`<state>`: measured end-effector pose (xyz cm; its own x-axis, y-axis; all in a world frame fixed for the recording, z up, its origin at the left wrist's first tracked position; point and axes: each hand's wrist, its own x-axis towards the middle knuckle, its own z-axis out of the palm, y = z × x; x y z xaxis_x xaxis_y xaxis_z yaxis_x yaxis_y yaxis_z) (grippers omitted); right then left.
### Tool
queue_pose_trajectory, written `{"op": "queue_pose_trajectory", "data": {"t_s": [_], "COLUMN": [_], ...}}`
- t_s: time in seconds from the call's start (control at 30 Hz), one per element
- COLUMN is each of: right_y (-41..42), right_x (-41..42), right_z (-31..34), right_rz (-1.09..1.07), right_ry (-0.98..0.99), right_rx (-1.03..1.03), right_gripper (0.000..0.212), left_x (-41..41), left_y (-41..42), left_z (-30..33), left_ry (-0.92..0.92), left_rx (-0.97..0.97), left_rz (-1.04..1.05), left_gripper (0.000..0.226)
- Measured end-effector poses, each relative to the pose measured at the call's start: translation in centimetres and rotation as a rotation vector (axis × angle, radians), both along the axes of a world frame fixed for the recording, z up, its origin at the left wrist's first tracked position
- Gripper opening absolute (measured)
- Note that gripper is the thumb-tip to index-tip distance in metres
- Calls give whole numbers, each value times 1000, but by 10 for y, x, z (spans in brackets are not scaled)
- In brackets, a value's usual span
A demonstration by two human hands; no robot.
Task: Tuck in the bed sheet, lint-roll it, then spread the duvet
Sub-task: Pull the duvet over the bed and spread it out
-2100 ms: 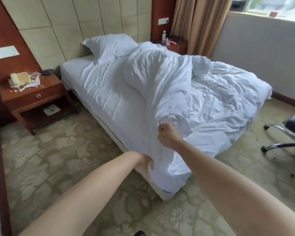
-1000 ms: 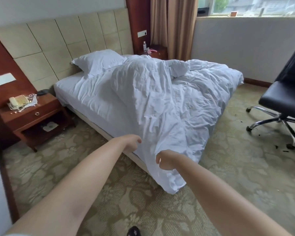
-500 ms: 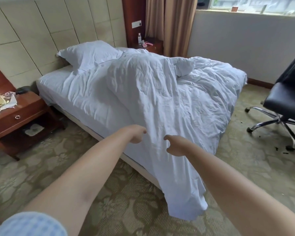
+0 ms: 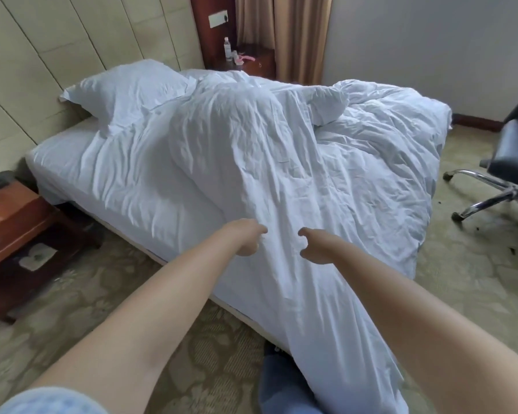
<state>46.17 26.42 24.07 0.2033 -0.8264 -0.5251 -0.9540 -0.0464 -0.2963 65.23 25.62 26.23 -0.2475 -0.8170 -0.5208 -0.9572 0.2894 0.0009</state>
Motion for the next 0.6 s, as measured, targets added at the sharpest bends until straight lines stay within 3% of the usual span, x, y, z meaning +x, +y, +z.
{"op": "queue_pose_trajectory", "data": {"t_s": [0.3,0.6], "right_y": [-190,-293], "right_x": [-33,-68], "right_z": [-76,-148], "right_rz": [-121,-256], "right_ry": [-13,-65], "right_rx": [125,159], "right_gripper": [56,54], "left_x": [-45,-88], "left_y": [-210,-324], "left_z": [-57,-125], "left_ry": [-79,-52], "left_rx": [105,146], "left_rz": [-124,-228], "left_gripper": [52,46]}}
